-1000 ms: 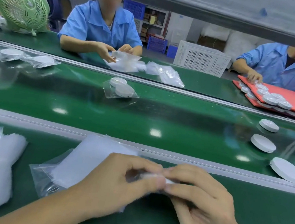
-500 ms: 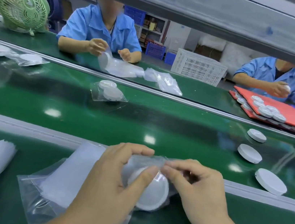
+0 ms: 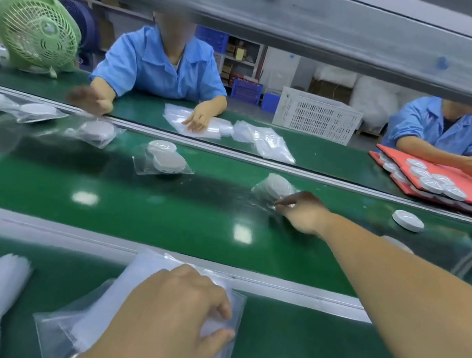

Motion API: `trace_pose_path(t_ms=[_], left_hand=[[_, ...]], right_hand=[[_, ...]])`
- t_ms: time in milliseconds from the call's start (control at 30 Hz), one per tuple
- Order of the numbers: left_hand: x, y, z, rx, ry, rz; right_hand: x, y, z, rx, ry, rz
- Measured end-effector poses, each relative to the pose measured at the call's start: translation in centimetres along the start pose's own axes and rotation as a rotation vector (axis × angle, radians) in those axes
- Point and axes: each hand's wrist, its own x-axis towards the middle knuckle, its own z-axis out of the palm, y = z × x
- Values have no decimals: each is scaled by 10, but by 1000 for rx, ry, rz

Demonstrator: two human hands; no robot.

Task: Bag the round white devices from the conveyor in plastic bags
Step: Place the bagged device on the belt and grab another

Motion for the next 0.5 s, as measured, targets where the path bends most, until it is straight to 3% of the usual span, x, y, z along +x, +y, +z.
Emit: trace_pose_path(t_ms=[100, 167, 233, 333, 500], left_hand=[[1, 0, 0, -9, -36, 20], [1, 1, -1, -29, -62, 38], [0, 1, 1, -32, -80, 76], [0, 4, 4, 29, -102, 105], [-2, 6, 5, 36, -32, 96]], right_hand=[[-13, 39, 0, -196, 150, 64], [-30, 82, -5, -444, 137, 284], [-47, 125, -14, -452, 88, 452], [-60, 148, -29, -341, 140, 343], [-102, 103, -32, -114, 284, -2]])
